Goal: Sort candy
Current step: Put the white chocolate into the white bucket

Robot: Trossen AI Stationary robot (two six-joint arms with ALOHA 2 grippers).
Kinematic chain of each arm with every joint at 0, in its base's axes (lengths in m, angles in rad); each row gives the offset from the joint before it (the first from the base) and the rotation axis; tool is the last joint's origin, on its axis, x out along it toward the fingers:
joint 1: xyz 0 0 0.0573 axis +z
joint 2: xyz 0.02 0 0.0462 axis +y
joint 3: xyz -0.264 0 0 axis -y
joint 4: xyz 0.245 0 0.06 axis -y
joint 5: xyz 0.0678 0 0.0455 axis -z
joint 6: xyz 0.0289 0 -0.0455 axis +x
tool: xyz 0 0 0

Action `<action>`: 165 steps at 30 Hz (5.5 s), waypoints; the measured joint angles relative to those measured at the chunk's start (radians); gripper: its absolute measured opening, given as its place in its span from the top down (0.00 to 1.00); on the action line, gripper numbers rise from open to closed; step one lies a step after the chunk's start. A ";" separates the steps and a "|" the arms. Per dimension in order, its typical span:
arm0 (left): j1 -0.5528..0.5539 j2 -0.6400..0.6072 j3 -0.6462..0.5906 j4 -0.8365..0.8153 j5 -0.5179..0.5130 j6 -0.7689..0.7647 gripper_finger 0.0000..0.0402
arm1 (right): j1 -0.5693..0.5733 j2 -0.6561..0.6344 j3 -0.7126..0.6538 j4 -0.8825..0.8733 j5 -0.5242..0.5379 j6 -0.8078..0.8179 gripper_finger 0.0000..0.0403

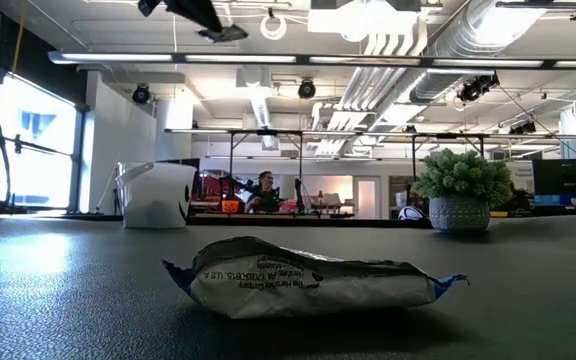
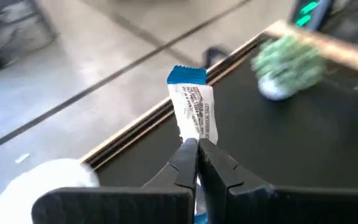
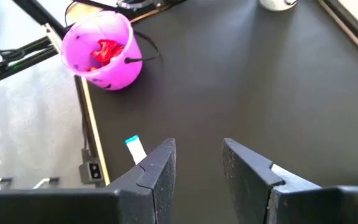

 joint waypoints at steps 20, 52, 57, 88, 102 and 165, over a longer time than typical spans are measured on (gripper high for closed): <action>0.354 -0.018 -0.003 -0.183 -0.009 0.034 1.00 | -0.109 0.000 0.000 0.000 0.045 -0.048 0.69; 0.750 0.273 -0.002 -0.304 0.526 0.155 0.96 | -0.395 0.000 0.000 0.000 0.051 -0.447 0.69; 0.750 0.285 -0.002 -0.302 0.534 0.158 0.88 | -0.424 0.000 0.000 0.000 0.050 -0.494 0.69; 0.060 0.283 -0.002 -0.045 0.945 -0.040 0.74 | -0.439 0.000 0.000 0.000 -0.021 -0.372 0.69; -0.243 0.284 -0.002 0.038 0.726 -0.300 0.74 | -0.177 0.023 0.000 0.000 -0.088 -0.048 0.69; -0.496 0.826 -0.002 0.655 0.739 0.026 0.74 | 0.223 0.183 0.000 0.000 -0.133 0.391 0.69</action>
